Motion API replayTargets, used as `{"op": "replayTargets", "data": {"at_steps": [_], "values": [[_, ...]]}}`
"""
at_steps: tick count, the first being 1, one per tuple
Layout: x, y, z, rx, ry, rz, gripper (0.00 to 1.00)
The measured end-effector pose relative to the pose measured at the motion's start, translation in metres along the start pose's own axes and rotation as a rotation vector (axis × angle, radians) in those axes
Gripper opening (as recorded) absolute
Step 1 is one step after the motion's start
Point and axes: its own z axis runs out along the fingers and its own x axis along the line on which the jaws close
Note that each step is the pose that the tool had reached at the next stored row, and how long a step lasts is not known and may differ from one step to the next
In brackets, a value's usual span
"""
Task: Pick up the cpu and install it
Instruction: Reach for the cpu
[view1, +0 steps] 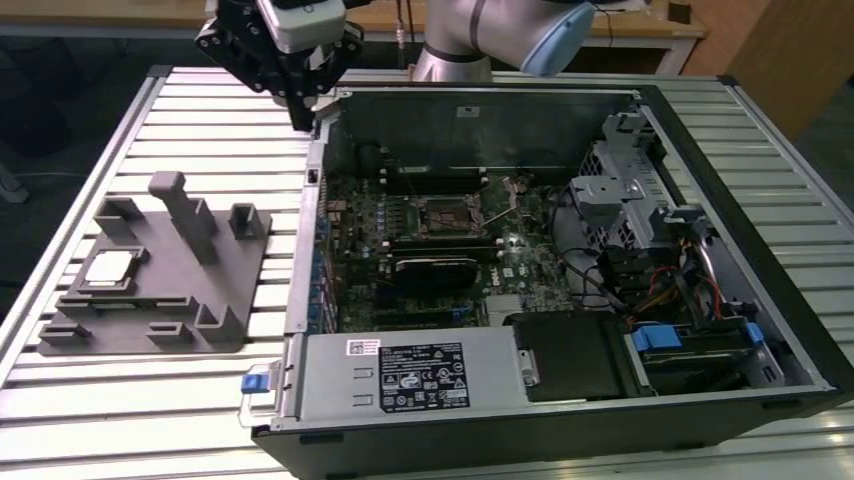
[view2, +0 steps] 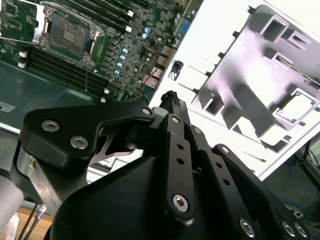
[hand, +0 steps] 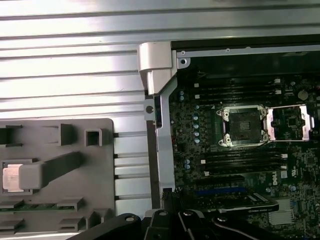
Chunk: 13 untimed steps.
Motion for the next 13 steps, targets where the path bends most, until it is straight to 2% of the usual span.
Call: {"op": "replayTargets", "data": {"at_steps": [13], "values": [[0.0248, -0.0019, -0.0006, 0.0000, -0.0001, 0.000, 0.11]]}}
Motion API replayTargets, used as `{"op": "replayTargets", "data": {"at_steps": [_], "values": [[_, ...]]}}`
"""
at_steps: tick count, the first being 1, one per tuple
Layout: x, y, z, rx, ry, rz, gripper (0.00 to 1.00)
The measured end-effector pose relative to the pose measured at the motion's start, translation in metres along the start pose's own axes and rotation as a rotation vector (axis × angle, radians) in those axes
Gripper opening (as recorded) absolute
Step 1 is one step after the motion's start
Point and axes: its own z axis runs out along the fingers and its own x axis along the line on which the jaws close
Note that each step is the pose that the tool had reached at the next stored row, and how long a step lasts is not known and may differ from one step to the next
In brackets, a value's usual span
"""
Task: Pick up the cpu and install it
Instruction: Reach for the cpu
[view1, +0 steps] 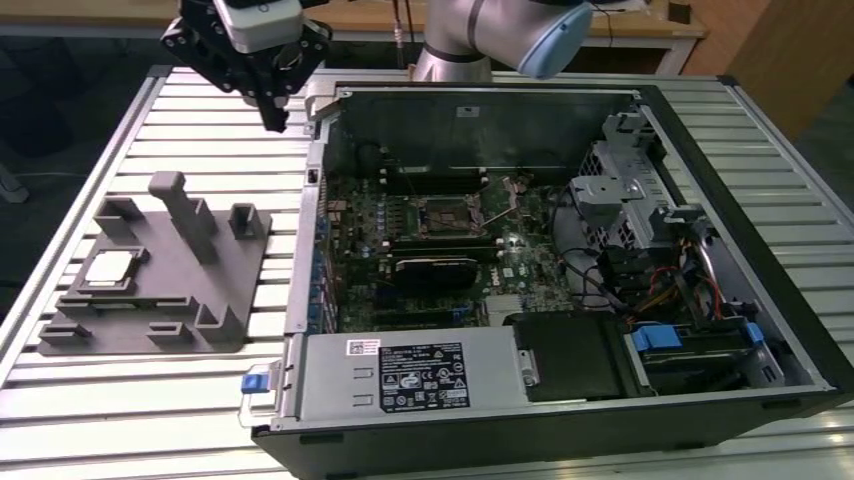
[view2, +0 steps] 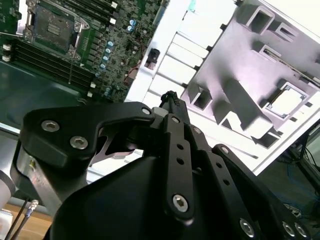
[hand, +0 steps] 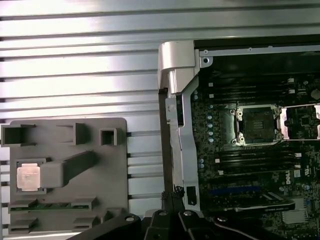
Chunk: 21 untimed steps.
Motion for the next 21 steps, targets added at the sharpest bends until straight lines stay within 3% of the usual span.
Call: {"op": "replayTargets", "data": {"at_steps": [21], "values": [[0.0367, -0.0028, -0.0010, 0.0000, -0.0002, 0.000, 0.11]]}}
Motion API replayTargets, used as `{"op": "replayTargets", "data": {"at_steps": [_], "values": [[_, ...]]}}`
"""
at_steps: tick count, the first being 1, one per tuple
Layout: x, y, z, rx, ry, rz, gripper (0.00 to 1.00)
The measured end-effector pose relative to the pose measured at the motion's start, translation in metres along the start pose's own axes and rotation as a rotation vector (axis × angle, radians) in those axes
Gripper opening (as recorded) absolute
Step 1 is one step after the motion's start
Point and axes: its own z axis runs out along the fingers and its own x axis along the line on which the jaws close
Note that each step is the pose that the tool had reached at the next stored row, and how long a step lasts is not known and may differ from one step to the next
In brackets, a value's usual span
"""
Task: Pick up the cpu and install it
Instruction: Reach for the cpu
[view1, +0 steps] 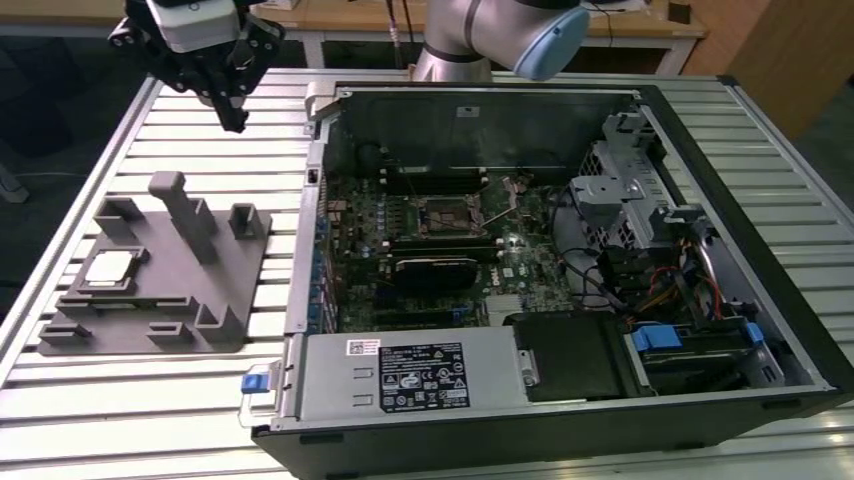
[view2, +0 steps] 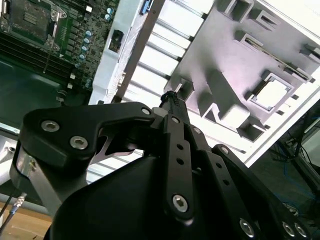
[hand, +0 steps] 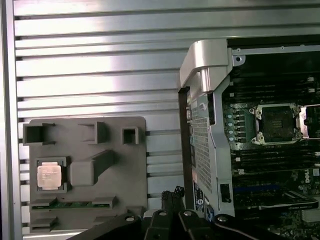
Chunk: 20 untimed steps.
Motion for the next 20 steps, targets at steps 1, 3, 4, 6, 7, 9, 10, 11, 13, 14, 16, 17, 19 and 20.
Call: {"op": "replayTargets", "data": {"at_steps": [1, 3, 4, 6, 7, 9, 10, 11, 13, 14, 16, 17, 19, 20], "values": [[0.0021, -0.0002, 0.0000, 0.0000, -0.0001, 0.000, 0.11], [0.0063, -0.0005, -0.0001, -0.0001, -0.0002, 0.000, 0.11], [0.0083, -0.0006, -0.0002, 0.0000, -0.0002, 0.000, 0.11], [0.0123, -0.0009, -0.0003, 0.0000, -0.0002, 0.000, 0.11], [0.0144, -0.0011, -0.0004, 0.0000, -0.0002, 0.000, 0.11], [0.0186, -0.0014, -0.0005, 0.0000, -0.0003, 0.000, 0.11], [0.0207, -0.0016, -0.0005, 0.0000, -0.0003, 0.000, 0.11], [0.0228, -0.0017, -0.0006, -0.0001, -0.0004, 0.000, 0.11], [0.0268, -0.0020, -0.0007, -0.0001, -0.0004, 0.000, 0.11], [0.0289, -0.0022, -0.0007, -0.0001, -0.0005, 0.000, 0.11], [0.0325, -0.0024, -0.0009, 0.0000, -0.0004, 0.000, 0.11], [0.0341, -0.0026, -0.0010, 0.0000, -0.0004, 0.000, 0.11], [0.0374, -0.0028, -0.0010, -0.0001, -0.0005, 0.000, 0.11], [0.0391, -0.0030, -0.0010, -0.0001, -0.0005, 0.000, 0.11]]}}
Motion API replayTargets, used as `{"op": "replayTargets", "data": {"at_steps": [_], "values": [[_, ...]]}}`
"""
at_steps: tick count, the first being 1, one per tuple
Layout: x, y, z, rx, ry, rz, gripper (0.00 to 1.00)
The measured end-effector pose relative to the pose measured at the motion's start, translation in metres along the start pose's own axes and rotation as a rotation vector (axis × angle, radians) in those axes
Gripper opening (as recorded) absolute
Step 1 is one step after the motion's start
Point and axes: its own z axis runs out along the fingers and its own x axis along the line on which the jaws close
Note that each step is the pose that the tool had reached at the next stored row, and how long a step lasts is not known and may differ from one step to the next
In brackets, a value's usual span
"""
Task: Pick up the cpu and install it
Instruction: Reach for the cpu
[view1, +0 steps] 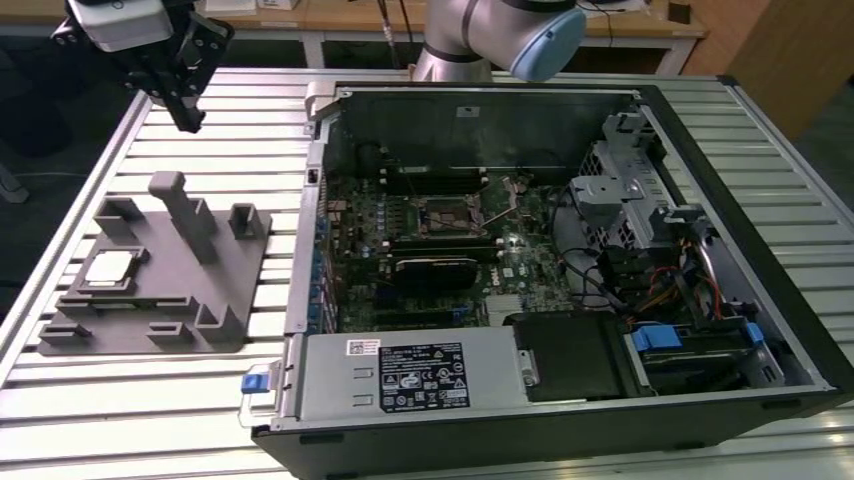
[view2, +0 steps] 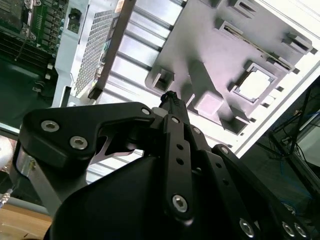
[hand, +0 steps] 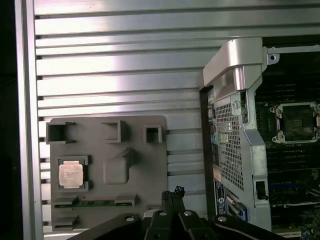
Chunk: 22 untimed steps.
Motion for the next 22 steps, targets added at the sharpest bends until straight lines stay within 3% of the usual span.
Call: {"op": "replayTargets", "data": {"at_steps": [15, 22], "values": [[0.0258, -0.0020, -0.0007, -0.0001, 0.0000, 0.000, 0.11], [0.0429, -0.0032, -0.0006, -0.0001, 0.0000, 0.000, 0.11]]}}
